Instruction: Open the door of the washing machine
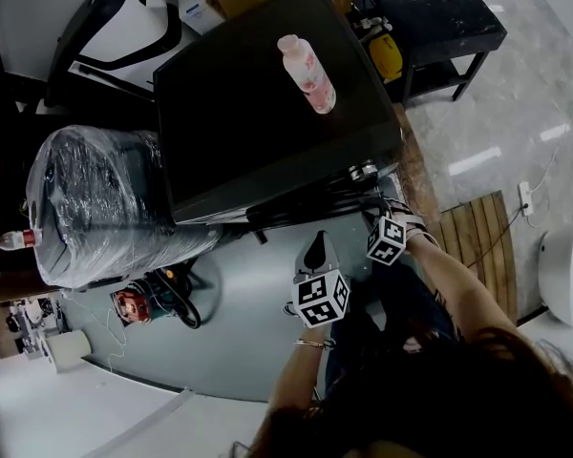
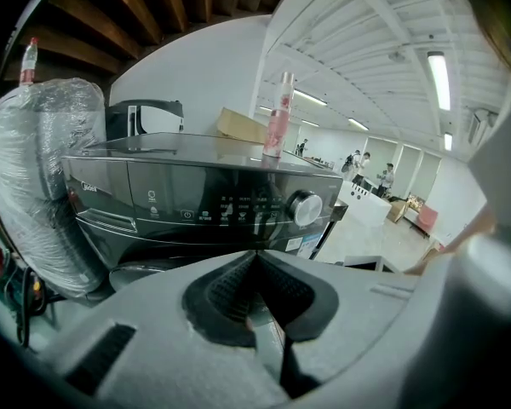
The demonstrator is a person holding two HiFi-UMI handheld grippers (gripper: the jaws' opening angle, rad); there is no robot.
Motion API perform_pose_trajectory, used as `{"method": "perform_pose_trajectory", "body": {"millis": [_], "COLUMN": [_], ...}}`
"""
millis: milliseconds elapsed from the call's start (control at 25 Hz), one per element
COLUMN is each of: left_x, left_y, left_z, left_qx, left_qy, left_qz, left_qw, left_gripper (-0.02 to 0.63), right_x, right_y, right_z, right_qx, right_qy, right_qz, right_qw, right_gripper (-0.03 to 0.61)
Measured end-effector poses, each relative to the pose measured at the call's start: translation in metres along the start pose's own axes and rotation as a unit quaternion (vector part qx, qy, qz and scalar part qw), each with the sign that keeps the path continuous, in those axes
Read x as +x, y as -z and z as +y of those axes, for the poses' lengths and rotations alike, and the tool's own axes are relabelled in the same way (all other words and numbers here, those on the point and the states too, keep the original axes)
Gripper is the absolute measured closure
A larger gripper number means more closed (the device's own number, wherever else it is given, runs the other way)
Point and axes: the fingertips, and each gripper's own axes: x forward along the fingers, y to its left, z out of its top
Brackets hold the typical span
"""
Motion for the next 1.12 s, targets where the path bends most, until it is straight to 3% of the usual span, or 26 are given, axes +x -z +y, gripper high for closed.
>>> {"method": "perform_pose_trajectory", "body": {"millis": [1120], "left_x": [-0.079], "left_y": [0.024], "left_z": [0.041], "left_qx": [0.045], "left_qy": [0.083], "left_qz": [0.005], "left_qw": [0.9955], "left_gripper": [0.6], "right_x": [-0.026], "right_y": [0.017], "right_z": [0.083], "right_qx": [0.083], "right_qy": [0.064], "right_qz": [0.092], "right_qw": [0.99], "right_gripper": [0.485]}}
